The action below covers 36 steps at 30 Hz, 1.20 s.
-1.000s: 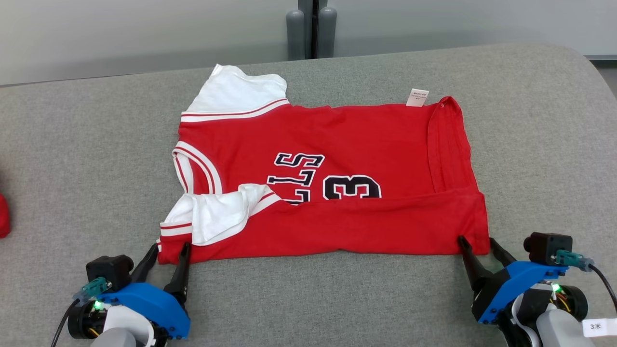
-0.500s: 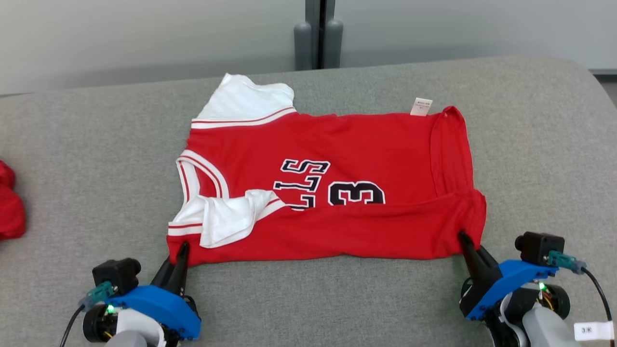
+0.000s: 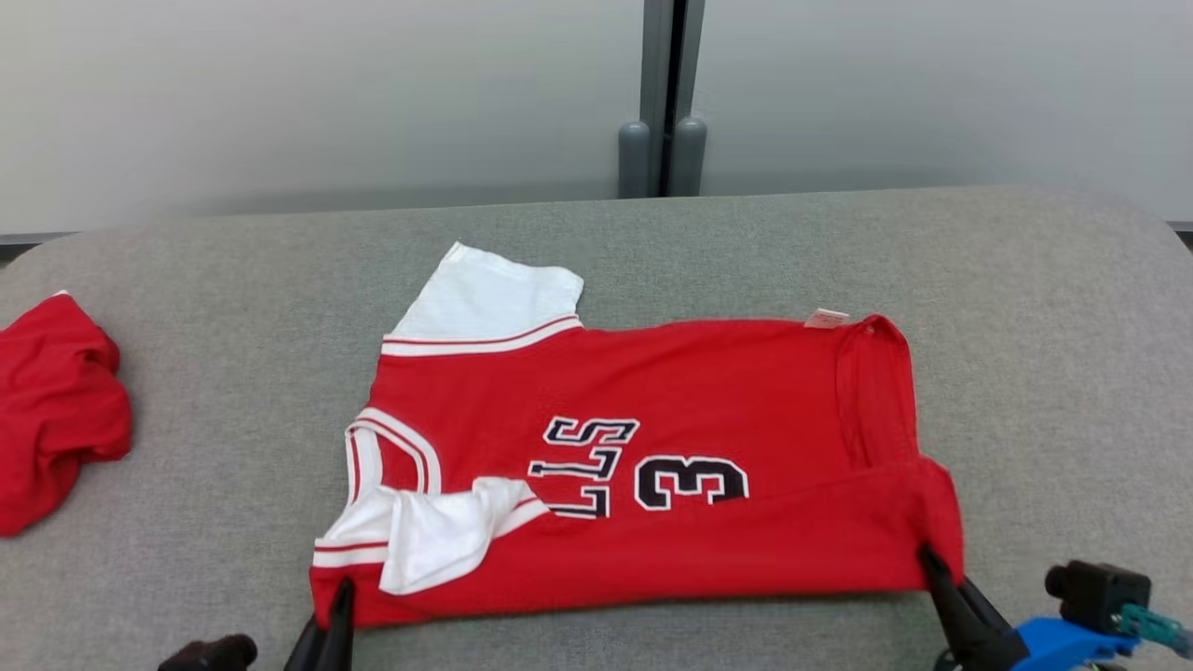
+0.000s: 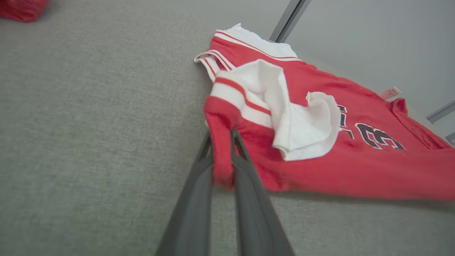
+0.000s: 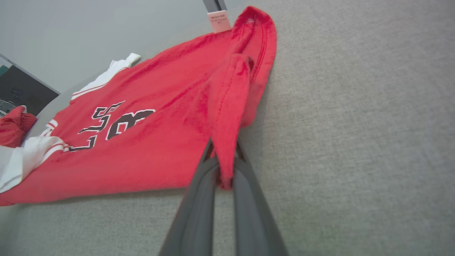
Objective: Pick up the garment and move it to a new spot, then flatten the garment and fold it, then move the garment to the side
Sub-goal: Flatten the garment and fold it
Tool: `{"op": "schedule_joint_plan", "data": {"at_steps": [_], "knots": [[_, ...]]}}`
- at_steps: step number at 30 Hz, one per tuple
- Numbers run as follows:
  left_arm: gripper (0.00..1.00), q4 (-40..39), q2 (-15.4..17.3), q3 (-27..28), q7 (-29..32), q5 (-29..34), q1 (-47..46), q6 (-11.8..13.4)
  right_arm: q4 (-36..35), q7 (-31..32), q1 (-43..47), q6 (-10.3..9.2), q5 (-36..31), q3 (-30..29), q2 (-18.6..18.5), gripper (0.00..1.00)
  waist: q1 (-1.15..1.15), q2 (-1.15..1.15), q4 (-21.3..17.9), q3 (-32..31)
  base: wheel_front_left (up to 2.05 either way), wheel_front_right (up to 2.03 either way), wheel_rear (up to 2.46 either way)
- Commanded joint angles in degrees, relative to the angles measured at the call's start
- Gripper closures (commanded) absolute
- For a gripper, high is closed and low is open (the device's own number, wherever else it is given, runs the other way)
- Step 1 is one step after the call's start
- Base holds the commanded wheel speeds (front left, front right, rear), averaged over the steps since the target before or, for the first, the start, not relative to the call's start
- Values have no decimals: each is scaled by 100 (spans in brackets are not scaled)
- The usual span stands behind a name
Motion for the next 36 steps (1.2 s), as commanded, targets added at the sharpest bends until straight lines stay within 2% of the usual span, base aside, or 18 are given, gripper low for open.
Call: {"op": "schedule_joint_plan", "data": {"at_steps": [1, 7, 8, 9, 10, 16, 22, 29, 36], "knots": [[100, -235, 57, 13, 30, 32, 166, 121, -218, 141, 281, 3, 17, -113, -79, 100, 1, 0, 30, -5, 0, 0, 0], [100, -658, 176, 6, 165, 31, 498, 351, -768, 681, 829, 3, -136, -391, 51, 100, 1, 0, 47, 3, 0, 0, 0], [55, -676, 166, -10, 167, 56, 504, 382, -802, 756, 867, 3, -209, -380, 70, 93, 1, 0, 36, 2, 0, 0, 0], [0, -679, 121, -11, 180, 31, 515, 418, -834, 793, 879, 3, -263, -377, 100, 56, 1, 0, 19, 2, 0, 0, 0], [0, -674, 79, -8, 186, -13, 516, 426, -848, 827, 871, 3, -333, -370, 114, 0, 1, 0, -2, 8, 0, 0, 0], [0, -573, 50, 1, 62, 116, 337, 418, -885, 652, 708, 3, -507, -427, 202, 0, 1, 0, -90, 18, 0, 0, 0], [0, -786, -14, 316, -124, 390, 39, 470, -1095, 84, 445, 3, -470, -553, 279, 0, 1, 0, -183, 21, 0, 0, 0], [0, -1175, -141, 783, -153, 1167, -309, 481, -1250, -913, 72, 3, -1026, -294, 98, 0, 1, 0, -274, 32, 0, 0, 0], [0, -1385, -306, 1210, -154, 2127, -448, 449, -1168, -1509, -224, 3, -1709, -283, 235, 0, 1, 0, -308, -18, 0, 0, 0]]}}
